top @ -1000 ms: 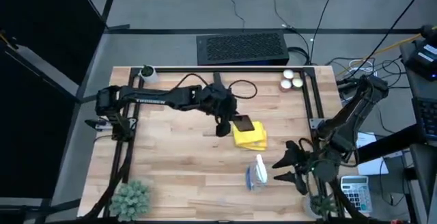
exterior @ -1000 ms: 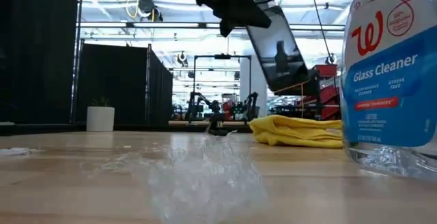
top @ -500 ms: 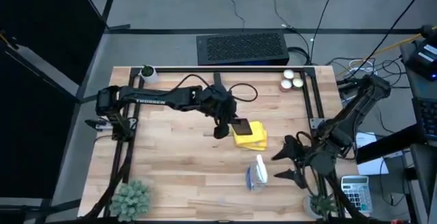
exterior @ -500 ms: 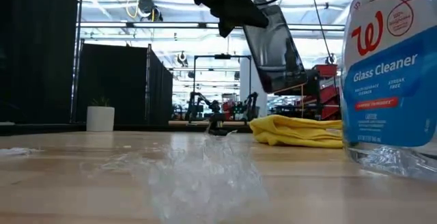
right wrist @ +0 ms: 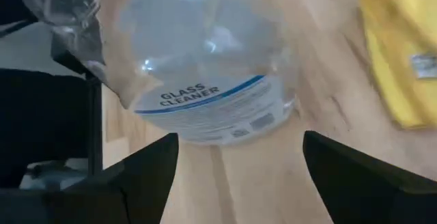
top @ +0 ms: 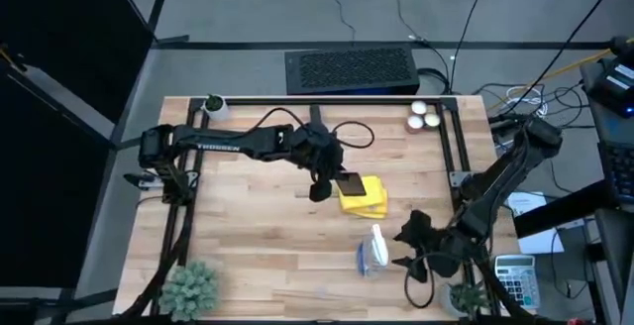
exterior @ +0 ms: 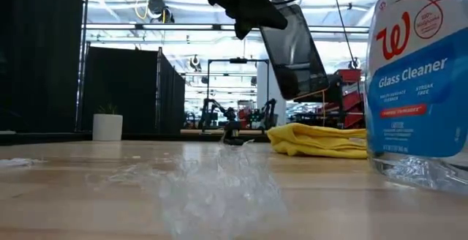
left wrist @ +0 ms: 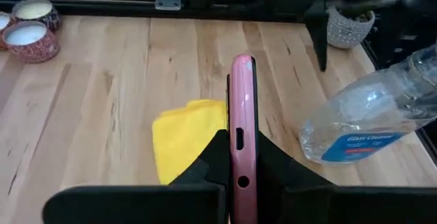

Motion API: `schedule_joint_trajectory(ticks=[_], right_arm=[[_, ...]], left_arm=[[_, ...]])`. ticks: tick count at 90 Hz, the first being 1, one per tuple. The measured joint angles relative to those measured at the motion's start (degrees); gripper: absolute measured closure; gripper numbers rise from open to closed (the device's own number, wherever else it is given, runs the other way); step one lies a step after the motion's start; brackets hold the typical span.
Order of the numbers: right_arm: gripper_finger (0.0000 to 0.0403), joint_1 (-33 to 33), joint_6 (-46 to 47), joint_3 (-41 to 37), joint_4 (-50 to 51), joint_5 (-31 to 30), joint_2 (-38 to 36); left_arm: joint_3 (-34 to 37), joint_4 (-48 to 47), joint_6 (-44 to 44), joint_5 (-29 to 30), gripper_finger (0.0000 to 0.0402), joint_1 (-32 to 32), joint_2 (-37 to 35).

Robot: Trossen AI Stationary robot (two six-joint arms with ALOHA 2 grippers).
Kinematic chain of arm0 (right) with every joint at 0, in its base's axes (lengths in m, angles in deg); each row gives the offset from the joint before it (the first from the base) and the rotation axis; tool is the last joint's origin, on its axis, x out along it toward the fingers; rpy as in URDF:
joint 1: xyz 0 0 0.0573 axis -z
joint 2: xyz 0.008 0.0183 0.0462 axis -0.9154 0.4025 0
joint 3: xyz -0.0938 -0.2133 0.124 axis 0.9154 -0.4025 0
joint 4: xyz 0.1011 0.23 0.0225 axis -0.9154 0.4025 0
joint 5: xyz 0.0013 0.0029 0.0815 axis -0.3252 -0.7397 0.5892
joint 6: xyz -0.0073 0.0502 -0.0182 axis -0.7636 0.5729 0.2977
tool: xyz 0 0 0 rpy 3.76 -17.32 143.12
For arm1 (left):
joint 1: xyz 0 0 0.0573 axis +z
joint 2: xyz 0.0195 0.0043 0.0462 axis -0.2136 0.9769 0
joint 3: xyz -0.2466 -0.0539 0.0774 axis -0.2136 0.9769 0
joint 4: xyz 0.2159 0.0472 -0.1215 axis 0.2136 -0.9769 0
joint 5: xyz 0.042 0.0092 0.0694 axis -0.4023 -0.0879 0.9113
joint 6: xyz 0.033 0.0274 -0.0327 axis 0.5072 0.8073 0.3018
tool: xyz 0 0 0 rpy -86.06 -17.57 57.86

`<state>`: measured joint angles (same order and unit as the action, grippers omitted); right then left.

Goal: Apply microfiber cloth
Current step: Spray the cellphone using a spray bottle

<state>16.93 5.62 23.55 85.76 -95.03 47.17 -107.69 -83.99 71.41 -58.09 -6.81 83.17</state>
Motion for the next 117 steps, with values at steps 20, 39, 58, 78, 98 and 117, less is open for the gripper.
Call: schedule_joint_trajectory(ticks=[20, 39, 58, 78, 98, 117], right_arm=[[0.0108, 0.7, 2.7, 0.0, -5.1, -0.3, 5.2], [0.0108, 1.0, 1.7, 0.0, -9.6, -0.9, 6.3], [0.0108, 0.6, 2.1, 0.0, -7.4, 4.0, 0.7], [0.0108, 1.2, -5.3, 0.0, -9.4, 0.3, -2.3], [0.0073, 2.5, -7.8, 0.0, -9.7, 1.4, -2.2], [0.0008, 3.7, -3.6, 0.0, -6.8, 1.2, -2.2]], left_arm=[[0.0, 0.0, -0.2, 0.0, 0.0389, 0.0, 0.0], [0.0, 0.0, -0.5, 0.0, 0.0387, 0.0, 0.0], [0.0, -0.1, -0.5, 0.0, 0.0385, 0.0, 0.0], [0.0, -0.1, -0.5, 0.0, 0.0385, 0.0, 0.0], [0.0, -0.2, -0.2, 0.0, 0.0384, 0.0, 0.0], [0.0, -0.2, 0.5, 0.0, 0.0384, 0.0, 0.0]])
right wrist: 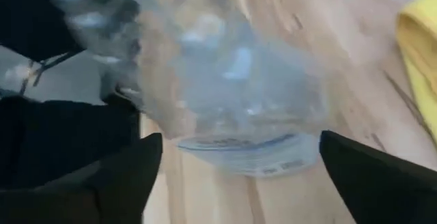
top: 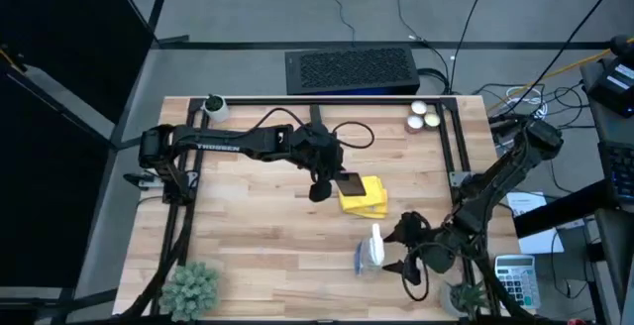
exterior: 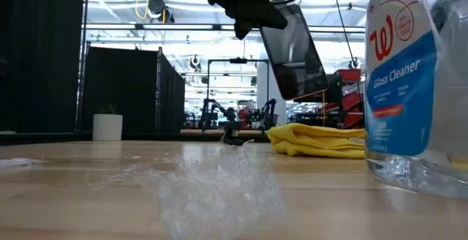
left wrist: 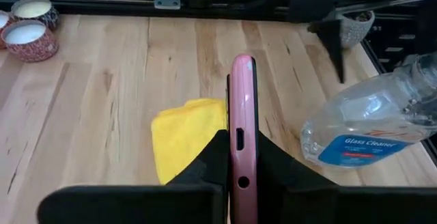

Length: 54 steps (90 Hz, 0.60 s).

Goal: Apply microfiber cloth
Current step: Spray the cellphone using a spray bottle

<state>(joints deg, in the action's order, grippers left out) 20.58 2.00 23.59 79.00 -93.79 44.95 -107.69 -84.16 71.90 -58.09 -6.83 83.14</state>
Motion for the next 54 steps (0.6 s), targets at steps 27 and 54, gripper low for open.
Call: schedule_joint_trajectory(ticks=[27, 54], right_arm=[[0.0015, -3.0, -0.1, 0.8, -3.6, 6.2, -5.2], [0.0016, -10.7, -7.6, 0.8, -6.1, -25.8, -5.1]], left_arm=[[0.0, -0.4, 0.4, 0.0, 0.0384, 0.0, 0.0], [0.0, -0.6, 0.4, 0.0, 0.0384, 0.0, 0.0]])
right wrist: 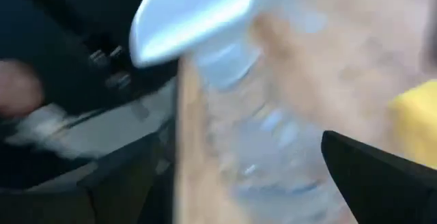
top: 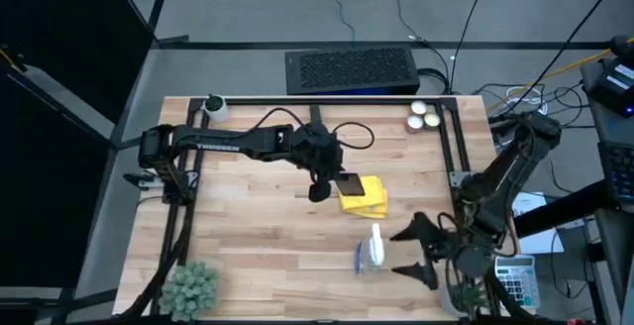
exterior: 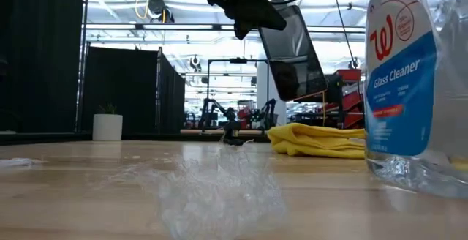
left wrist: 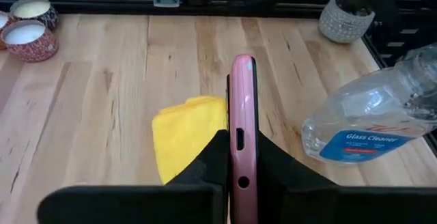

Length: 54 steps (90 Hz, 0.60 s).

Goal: Apply microfiber cloth
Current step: Spray the cellphone using a spray bottle

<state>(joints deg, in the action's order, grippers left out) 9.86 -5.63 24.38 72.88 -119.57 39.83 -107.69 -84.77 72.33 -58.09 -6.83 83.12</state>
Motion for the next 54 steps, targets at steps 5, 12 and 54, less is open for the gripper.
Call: schedule_joint_trajectory(ticks=[5, 12, 54], right_arm=[[0.0016, -0.2, -2.5, 0.0, -1.1, -2.4, 0.6], [0.0016, 0.5, -6.5, 0.0, -4.7, -2.7, 1.2], [0.0016, 5.4, -24.5, 0.0, -16.2, -3.3, 6.7]], left_arm=[[0.0, -0.1, 0.0, 0.0, 0.0384, 0.0, 0.0], [0.0, -0.4, 0.0, 0.0, 0.0384, 0.0, 0.0], [0.0, -0.7, 0.0, 0.0, 0.0384, 0.0, 0.0]])
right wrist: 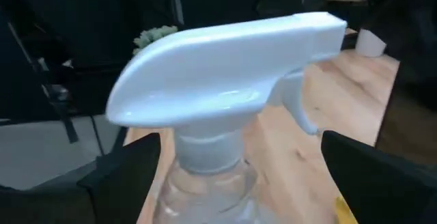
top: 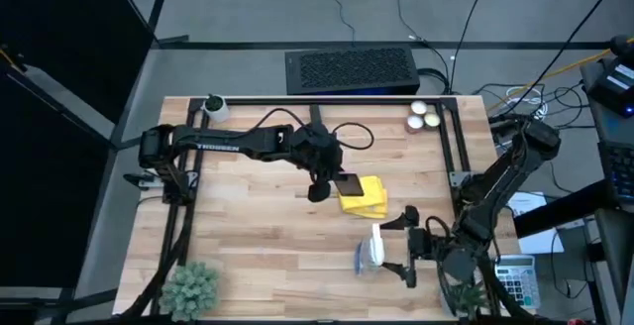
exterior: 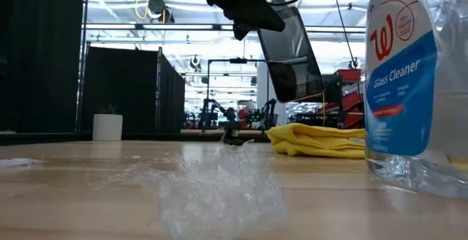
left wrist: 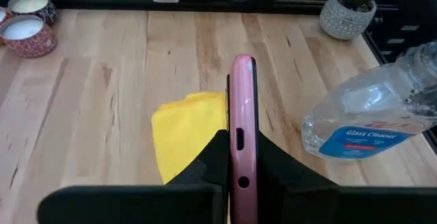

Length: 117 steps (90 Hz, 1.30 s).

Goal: Apply microfiber cloth
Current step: Spray the cellphone using a spray bottle

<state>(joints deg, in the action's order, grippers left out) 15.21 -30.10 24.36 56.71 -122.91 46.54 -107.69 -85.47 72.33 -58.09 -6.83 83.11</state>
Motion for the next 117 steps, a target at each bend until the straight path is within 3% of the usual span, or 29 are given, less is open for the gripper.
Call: schedule_joint_trajectory(ticks=[13, 39, 67, 92, 117], right_arm=[[0.0016, 0.1, -2.9, 0.0, 0.0, -2.6, 0.1], [0.0016, 0.5, -9.0, 0.0, -6.7, -2.1, 1.0], [0.0019, 1.9, -8.7, 0.0, -8.0, -0.8, 3.3], [0.0047, 1.9, -8.9, 0.0, -8.1, -0.8, 2.9], [0.0063, 1.9, -8.5, 0.0, -8.1, -0.8, 2.9]], left_arm=[[0.0, 0.0, 0.0, 0.0, 0.0384, 0.0, 0.0], [0.0, 1.7, 0.0, -0.7, 0.0384, 0.0, 0.0], [0.0, 7.4, -1.6, -1.9, 0.0384, -0.4, 0.0], [0.0, 14.4, -4.5, -3.6, 0.0384, -1.4, 0.0], [-3.8, 13.6, -4.5, -4.4, 0.0384, -1.8, 2.1]])
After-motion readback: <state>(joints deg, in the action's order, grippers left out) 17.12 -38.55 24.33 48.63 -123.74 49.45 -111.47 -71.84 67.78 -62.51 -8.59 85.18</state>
